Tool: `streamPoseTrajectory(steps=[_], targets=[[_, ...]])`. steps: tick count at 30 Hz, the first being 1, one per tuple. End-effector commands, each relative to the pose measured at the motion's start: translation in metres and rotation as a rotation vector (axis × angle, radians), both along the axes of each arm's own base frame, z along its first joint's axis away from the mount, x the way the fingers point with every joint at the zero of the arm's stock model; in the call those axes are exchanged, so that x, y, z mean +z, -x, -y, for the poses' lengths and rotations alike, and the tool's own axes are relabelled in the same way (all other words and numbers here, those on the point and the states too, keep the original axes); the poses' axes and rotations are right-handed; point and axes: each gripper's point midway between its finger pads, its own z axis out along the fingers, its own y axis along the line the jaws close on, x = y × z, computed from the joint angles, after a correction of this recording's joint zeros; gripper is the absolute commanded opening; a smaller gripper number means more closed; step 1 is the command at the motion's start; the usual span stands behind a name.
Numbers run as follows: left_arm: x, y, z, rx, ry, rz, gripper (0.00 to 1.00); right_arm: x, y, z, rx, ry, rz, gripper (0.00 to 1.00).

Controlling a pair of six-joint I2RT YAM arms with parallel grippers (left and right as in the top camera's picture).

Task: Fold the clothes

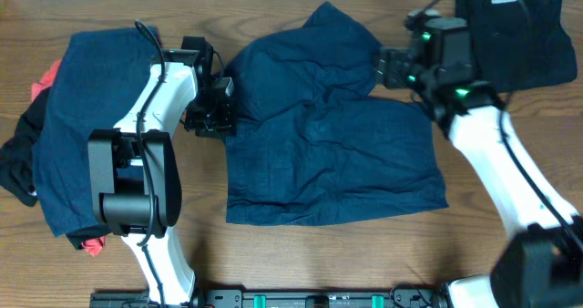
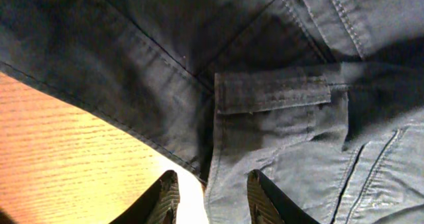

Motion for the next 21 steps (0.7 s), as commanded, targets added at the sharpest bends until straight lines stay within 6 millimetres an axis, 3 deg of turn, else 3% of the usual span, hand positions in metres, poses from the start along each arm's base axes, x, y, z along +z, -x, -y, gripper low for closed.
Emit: streamPoseTrajectory(steps=[1,7,12,18,21], targets=[[0.009,-0.012,-0.001,0.002,-0.008,0.046,0.37,-0.043,-0.015,-0.028,0.071,0.007,-0.018,0.84],[0.011,-0.023,0.000,0.003,-0.001,0.094,0.39,-0.110,-0.057,-0.067,0.142,0.020,0.092,0.96],[0.011,-0.024,0.001,0.002,0.003,0.095,0.43,-0.150,-0.062,-0.076,0.144,0.031,0.089,0.99],[0.011,-0.024,0.002,0.001,0.004,0.095,0.45,-0.170,-0.063,-0.066,0.132,0.119,0.077,0.99],[0.011,-0.023,0.003,0.000,0.006,0.095,0.53,-0.172,-0.064,-0.058,0.125,0.184,0.088,0.99]])
